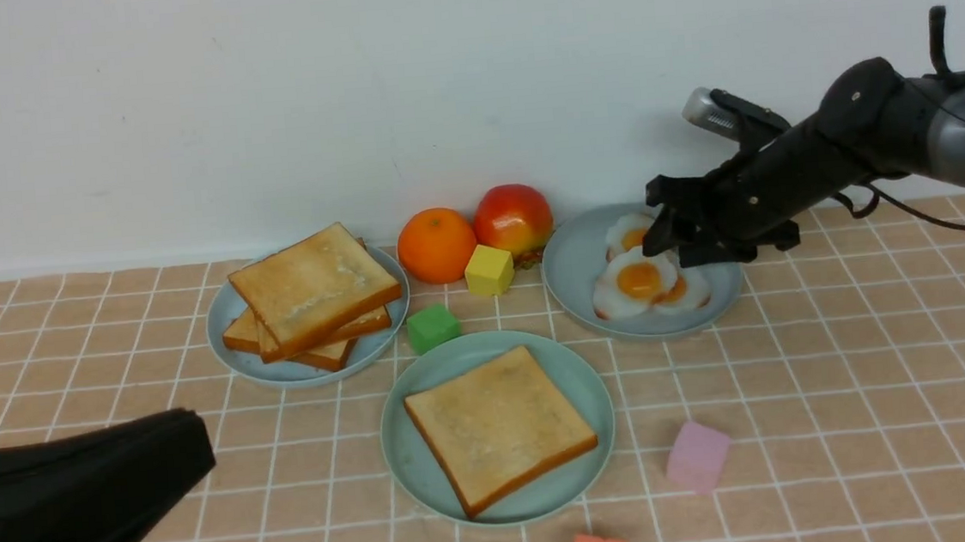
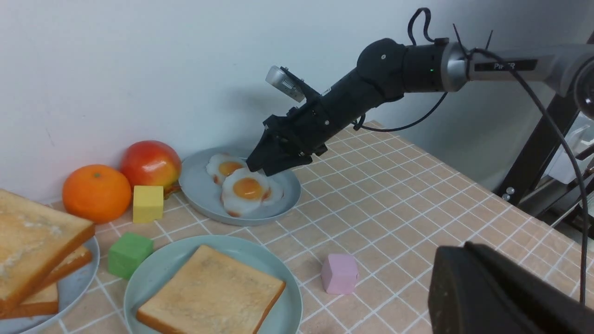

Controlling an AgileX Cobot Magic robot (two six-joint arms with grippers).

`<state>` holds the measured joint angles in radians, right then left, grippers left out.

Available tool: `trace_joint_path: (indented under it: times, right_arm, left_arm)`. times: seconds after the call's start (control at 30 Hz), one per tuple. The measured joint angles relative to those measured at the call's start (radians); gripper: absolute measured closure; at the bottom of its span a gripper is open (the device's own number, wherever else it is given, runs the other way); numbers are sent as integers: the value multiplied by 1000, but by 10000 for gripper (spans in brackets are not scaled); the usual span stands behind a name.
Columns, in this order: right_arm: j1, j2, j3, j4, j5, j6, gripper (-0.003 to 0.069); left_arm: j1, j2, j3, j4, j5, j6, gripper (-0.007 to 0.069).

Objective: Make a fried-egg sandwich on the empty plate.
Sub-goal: Use the right arm to grab a fried egg

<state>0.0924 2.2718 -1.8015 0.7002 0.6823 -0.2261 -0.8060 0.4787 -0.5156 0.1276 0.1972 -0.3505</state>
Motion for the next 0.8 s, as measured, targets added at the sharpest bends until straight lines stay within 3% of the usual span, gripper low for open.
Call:
trace_joint_path:
  times: [0.8]
  right_arm:
    - [-2, 52, -8, 75, -41, -89, 296]
  left_arm:
    - [0, 0, 0, -8, 14, 0, 631]
